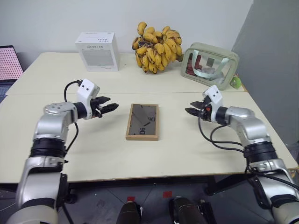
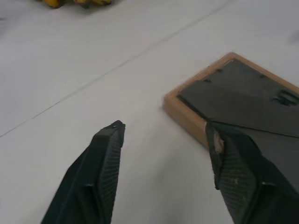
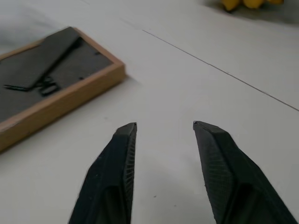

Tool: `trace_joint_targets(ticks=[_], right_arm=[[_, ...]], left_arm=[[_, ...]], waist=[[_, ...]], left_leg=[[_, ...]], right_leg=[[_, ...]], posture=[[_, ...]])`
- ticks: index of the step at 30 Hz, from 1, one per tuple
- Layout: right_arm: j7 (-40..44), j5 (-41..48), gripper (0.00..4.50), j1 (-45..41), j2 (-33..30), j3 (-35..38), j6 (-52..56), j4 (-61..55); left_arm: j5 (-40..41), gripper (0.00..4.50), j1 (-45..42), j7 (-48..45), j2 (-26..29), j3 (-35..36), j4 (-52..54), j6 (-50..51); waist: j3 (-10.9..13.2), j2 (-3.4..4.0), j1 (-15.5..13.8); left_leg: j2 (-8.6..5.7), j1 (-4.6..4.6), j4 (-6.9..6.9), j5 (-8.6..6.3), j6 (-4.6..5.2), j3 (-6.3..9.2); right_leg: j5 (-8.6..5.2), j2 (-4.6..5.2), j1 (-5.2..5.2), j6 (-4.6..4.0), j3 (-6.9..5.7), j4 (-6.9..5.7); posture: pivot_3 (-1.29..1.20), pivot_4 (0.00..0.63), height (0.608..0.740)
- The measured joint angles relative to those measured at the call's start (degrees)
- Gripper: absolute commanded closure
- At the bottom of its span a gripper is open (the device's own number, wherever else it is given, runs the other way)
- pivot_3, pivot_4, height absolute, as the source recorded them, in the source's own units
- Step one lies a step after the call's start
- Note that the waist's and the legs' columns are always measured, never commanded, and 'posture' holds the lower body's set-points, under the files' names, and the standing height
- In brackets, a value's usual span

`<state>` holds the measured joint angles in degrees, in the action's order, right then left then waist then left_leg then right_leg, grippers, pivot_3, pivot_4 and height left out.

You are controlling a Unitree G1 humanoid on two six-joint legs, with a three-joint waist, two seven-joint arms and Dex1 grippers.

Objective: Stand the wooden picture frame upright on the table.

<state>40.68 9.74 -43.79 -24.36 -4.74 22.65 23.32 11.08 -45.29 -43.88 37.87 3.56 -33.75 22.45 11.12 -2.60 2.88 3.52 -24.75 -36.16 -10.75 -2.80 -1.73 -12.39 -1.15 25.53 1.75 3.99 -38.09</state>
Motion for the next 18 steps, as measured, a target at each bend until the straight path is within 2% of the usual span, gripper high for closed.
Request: trace_joint_targets(ticks=[5, 9, 12, 18], right_arm=[[-5.1, -4.3, 4.5, -0.2, 7.8, -2.8, -5.1, 6.6], [-7.0, -6.7, 4.5, -1.0, 12.0, -4.9, -7.9, 12.6], [-6.6, -7.2, 4.5, -1.1, 13.7, -6.1, -8.4, 13.1], [-3.8, -6.4, 4.5, 1.2, 15.0, -7.6, -3.6, 5.2]], left_arm=[[-2.7, 3.61, 0.3, 8.1, -5.1, 0.7, -3.5, -4.1], [-4.0, 4.32, 1.6, 9.2, -8.3, -1.0, -4.0, -4.1], [-4.8, 4.32, 4.5, 7.2, -9.2, -3.5, -1.0, -1.7], [-3.2, 4.32, 10.6, 0.3, -6.5, -6.8, 15.8, 10.5]], waist=[[0.0, 0.0, 0.0], [0.0, 0.0, 0.1], [0.0, 0.0, 0.2], [0.0, 0.03, 0.3]], left_leg=[[-0.01, -0.01, 0.03, 0.0, 0.0, -0.02], [-0.03, -0.01, 0.02, 0.0, -0.01, -0.02], [-0.01, 0.0, 0.02, 0.0, -0.01, 0.01], [0.0, 0.04, 0.03, 0.0, -0.01, 0.08]], right_leg=[[0.07, 0.0, 0.0, -0.11, 0.02, 0.0], [0.09, 0.01, -0.02, -0.09, 0.03, 0.01], [0.09, 0.0, -0.02, -0.09, 0.01, -0.02], [0.05, -0.01, -0.09, -0.04, -0.02, -0.01]], posture=[[0.0, 0.15, 0.74], [0.0, 0.15, 0.74], [0.0, 0.15, 0.74], [0.0, 0.15, 0.74]])
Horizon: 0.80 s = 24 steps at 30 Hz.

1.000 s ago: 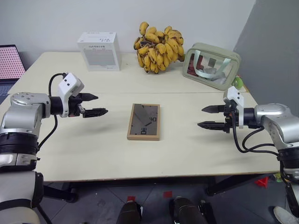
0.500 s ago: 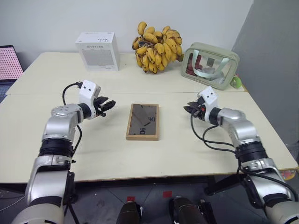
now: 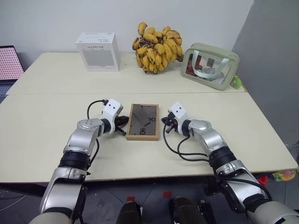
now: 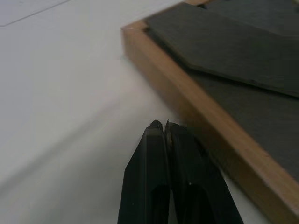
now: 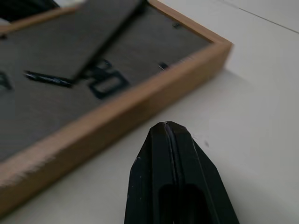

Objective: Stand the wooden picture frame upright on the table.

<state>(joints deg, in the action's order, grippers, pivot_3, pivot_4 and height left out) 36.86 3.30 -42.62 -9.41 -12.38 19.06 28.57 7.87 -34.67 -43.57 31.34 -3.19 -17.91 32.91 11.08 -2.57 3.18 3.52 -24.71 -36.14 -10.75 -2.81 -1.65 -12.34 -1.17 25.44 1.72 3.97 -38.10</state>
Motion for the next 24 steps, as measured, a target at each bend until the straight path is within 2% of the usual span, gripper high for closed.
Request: trace_joint_targets(ticks=[2, 5, 8, 12, 13, 18, 20, 21, 24], right_arm=[[2.1, 0.8, 4.5, 2.8, -1.6, -0.2, 4.3, -6.2], [8.3, 2.5, 4.5, 8.3, -7.4, -3.2, 10.9, -18.7], [11.6, 2.5, 4.5, 11.4, -12.4, -4.8, 15.4, -26.4], [13.3, 1.9, 4.5, 14.1, -17.9, -5.9, 17.1, -31.4], [13.0, 1.0, 4.5, 14.6, -20.4, -5.8, 15.9, -31.2], [11.5, -1.0, 4.5, 14.5, -24.8, -3.2, 11.1, -27.0], [11.2, -1.1, 4.5, 14.5, -24.7, -2.6, 10.3, -25.9], [10.7, -1.1, 4.5, 14.5, -24.2, -2.4, 10.3, -25.7], [10.4, -1.1, 4.5, 14.7, -22.2, -2.4, 10.0, -25.6]], left_arm=[[1.0, 4.32, 2.0, -1.6, 1.1, -0.5, 5.1, 4.1], [2.5, 4.32, 5.5, -3.9, 3.5, -1.7, 14.0, 10.2], [3.9, 4.32, 7.8, -5.3, 5.1, -3.0, 20.6, 14.8], [6.6, 4.32, 9.7, -7.9, 8.0, -4.5, 26.9, 18.8], [7.6, 4.32, 10.6, -9.3, 10.8, -4.5, 28.0, 20.6], [10.8, 4.32, 14.9, -15.5, 19.4, -3.4, 28.7, 21.6], [13.4, 3.95, 14.1, -16.2, 18.3, -1.4, 25.5, 23.5], [15.7, 3.86, 12.7, -16.5, 17.0, 0.4, 22.5, 26.4], [22.6, 3.19, 8.1, -21.1, 16.9, 4.9, 13.2, 34.3]], waist=[[0.0, 0.0, -0.2], [0.0, 0.0, -0.4], [0.0, 0.0, -0.3], [0.0, 0.0, -0.2], [0.0, 0.0, -0.1], [0.0, -0.04, 0.2], [0.0, -0.04, 0.1], [0.0, -0.06, 0.1], [-0.1, -0.21, 0.1]], left_leg=[[-0.03, 0.0, -0.01, 0.0, 0.0, 0.01], [-0.05, -0.01, 0.0, -0.01, 0.0, 0.01], [-0.03, 0.05, -0.01, 0.0, 0.0, 0.02], [-0.02, 0.21, -0.04, 0.0, 0.0, 0.04], [-0.03, 0.28, -0.04, 0.01, 0.01, 0.01], [-0.03, 0.44, -0.03, 0.01, 0.01, -0.06], [-0.03, 0.44, -0.04, 0.01, 0.01, -0.06], [-0.03, 0.43, -0.05, 0.01, 0.02, -0.04], [0.01, 0.41, -0.06, 0.02, 0.03, 0.01]], right_leg=[[-0.03, 0.03, -0.02, 0.04, 0.0, 0.02], [-0.05, 0.07, -0.03, 0.04, 0.0, 0.05], [-0.06, 0.04, -0.03, 0.02, -0.02, 0.0], [-0.21, 0.02, -0.14, -0.25, -0.02, -0.02], [-0.21, 0.02, -0.16, -0.28, 0.03, -0.01], [-0.23, 0.07, -0.27, -0.31, 0.05, 0.05], [-0.23, 0.07, -0.27, -0.31, 0.03, 0.03], [-0.22, 0.05, -0.26, -0.31, 0.0, 0.02], [-0.22, -0.03, -0.26, -0.3, -0.02, 0.0]], posture=[[0.0, 0.15, 0.74], [0.0, 0.15, 0.74], [0.0, 0.15, 0.74], [0.0, 0.15, 0.74], [0.0, 0.15, 0.74], [0.0, 0.15, 0.74], [0.0, 0.15, 0.74], [0.0, 0.15, 0.74], [0.0, 0.15, 0.74]])
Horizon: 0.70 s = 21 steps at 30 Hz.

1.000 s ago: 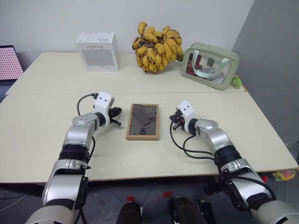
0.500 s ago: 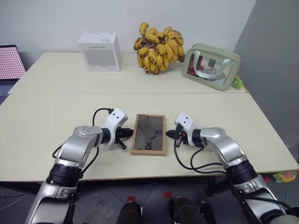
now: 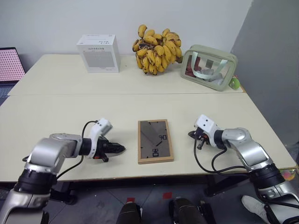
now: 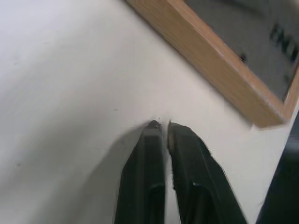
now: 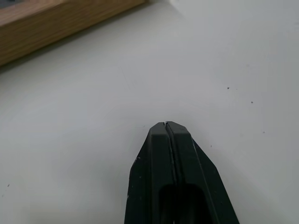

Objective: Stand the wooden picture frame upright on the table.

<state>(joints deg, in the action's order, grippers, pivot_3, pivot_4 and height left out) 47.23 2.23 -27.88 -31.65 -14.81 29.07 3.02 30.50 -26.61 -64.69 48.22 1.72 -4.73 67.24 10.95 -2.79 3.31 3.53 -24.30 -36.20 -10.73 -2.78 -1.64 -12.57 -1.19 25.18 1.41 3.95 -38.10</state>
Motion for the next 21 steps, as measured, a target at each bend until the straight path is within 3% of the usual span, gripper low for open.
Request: trace_joint_targets(ticks=[5, 15, 21], right_arm=[[-1.9, -0.6, 4.5, 0.3, 3.5, 0.1, -0.7, 0.6], [-6.4, -2.0, 4.5, -0.5, 14.2, -2.7, 2.5, 0.8], [-8.3, -0.9, 4.5, -0.6, 20.0, -3.8, 8.9, -0.5]], left_arm=[[6.5, 2.28, -4.0, -2.4, 0.4, 3.6, -7.7, 9.8], [9.9, 0.09, -0.1, 4.0, -10.8, 5.7, -9.0, 12.5], [12.5, 0.01, 5.8, 10.8, -19.2, 11.3, -1.1, 12.3]], waist=[[-0.2, -0.26, 0.8], [-0.5, -0.55, 2.0], [-1.0, -0.14, 1.6]], left_leg=[[0.06, 0.08, 0.09, -0.01, 0.0, -0.03], [0.11, 0.53, 0.11, 0.0, -0.01, -0.02], [0.06, 0.63, 0.12, -0.01, -0.01, -0.02]], right_leg=[[0.0, -0.02, -0.03, 0.0, 0.02, 0.0], [-0.03, -0.08, -0.14, -0.27, 0.09, -0.46], [-0.12, -0.05, -0.16, -0.4, 0.11, -0.59]], posture=[[0.0, 0.15, 0.74], [0.0, 0.15, 0.74], [0.0, 0.15, 0.74]])
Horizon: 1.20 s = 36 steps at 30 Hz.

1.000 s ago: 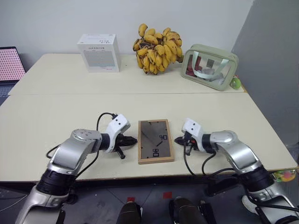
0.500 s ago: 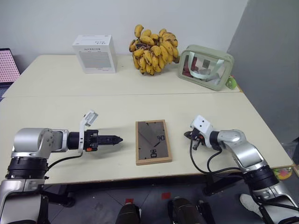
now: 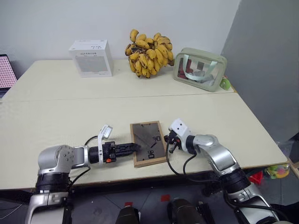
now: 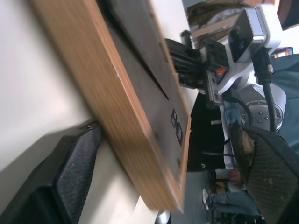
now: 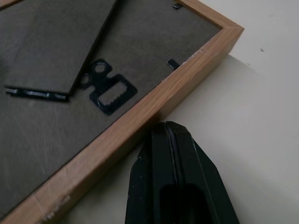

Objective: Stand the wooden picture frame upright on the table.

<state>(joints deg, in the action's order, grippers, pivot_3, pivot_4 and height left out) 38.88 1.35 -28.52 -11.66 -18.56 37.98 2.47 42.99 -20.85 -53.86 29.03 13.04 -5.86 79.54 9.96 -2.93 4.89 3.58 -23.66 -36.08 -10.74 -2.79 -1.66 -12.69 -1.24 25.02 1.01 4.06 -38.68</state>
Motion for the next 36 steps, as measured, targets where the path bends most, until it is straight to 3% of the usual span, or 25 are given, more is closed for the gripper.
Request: trace_joint_targets(ticks=[5, 9, 19, 27, 29, 33, 36], right_arm=[[-1.9, 0.2, 4.5, 0.3, 1.6, -0.1, 1.9, -0.3], [-2.2, 0.4, 4.5, 0.4, 1.1, -0.1, 1.6, -0.4], [-2.8, 1.4, 4.5, 0.3, -1.7, 2.2, -0.2, 1.0], [-2.8, 2.0, 4.5, 0.3, -3.8, 3.8, -1.5, 1.9], [-2.8, 2.2, 4.5, 0.2, -4.0, 4.2, -2.4, 2.4], [0.4, 7.7, 4.5, -2.8, -6.4, 10.7, -1.2, 2.7], [7.6, 15.9, 3.99, -9.2, -10.6, 14.1, 5.2, -1.1]], left_arm=[[1.6, 0.01, 1.0, 8.3, -8.0, 3.8, 3.8, 1.5], [3.6, 0.01, 0.7, 11.1, -8.6, 6.1, 4.3, 4.6], [10.0, 1.79, 1.3, 12.2, -3.4, 10.7, 8.1, 12.5], [13.5, 3.27, 2.6, 14.6, -1.6, 11.4, 8.5, 12.7], [14.2, 3.51, 2.6, 14.9, -1.5, 11.5, 8.5, 12.7], [15.8, 3.51, -1.8, 16.1, 0.2, 11.1, 7.5, 12.7], [16.6, 3.51, -7.0, 15.0, 2.7, 10.3, 6.1, 12.6]], waist=[[-0.1, 0.08, -0.4], [-0.2, 0.08, -0.3], [-0.1, 0.09, -0.1], [-0.1, 0.11, -0.2], [-0.1, 0.11, -0.2], [0.1, 0.1, -0.3], [0.3, 0.13, -0.1]], left_leg=[[-0.11, 0.0, -0.03, 0.0, 0.0, 0.02], [-0.12, -0.01, -0.03, 0.0, 0.0, 0.03], [-0.11, -0.1, 0.01, 0.0, 0.0, 0.13], [-0.12, -0.22, 0.06, -0.01, -0.01, 0.09], [-0.12, -0.23, 0.08, -0.01, -0.01, 0.11], [-0.13, -0.49, 0.06, -0.01, 0.0, 0.1], [-0.13, -0.6, 0.09, 0.0, 0.0, 0.09]], right_leg=[[0.0, 0.1, -0.12, 0.01, 0.0, 0.1], [0.0, 0.11, -0.12, 0.02, -0.03, 0.13], [0.0, 0.1, -0.06, 0.02, -0.09, 0.29], [0.0, 0.21, -0.19, 0.02, -0.12, 0.81], [0.0, 0.21, -0.18, 0.02, -0.14, 0.81], [0.03, 0.2, 0.06, 0.07, -0.15, 0.78], [0.09, 0.18, 0.17, 0.18, -0.16, 0.75]], posture=[[0.0, 0.15, 0.74], [0.0, 0.15, 0.74], [0.0, 0.15, 0.74], [0.0, 0.15, 0.74], [0.0, 0.15, 0.74], [0.0, 0.15, 0.74], [0.0, 0.15, 0.74]])
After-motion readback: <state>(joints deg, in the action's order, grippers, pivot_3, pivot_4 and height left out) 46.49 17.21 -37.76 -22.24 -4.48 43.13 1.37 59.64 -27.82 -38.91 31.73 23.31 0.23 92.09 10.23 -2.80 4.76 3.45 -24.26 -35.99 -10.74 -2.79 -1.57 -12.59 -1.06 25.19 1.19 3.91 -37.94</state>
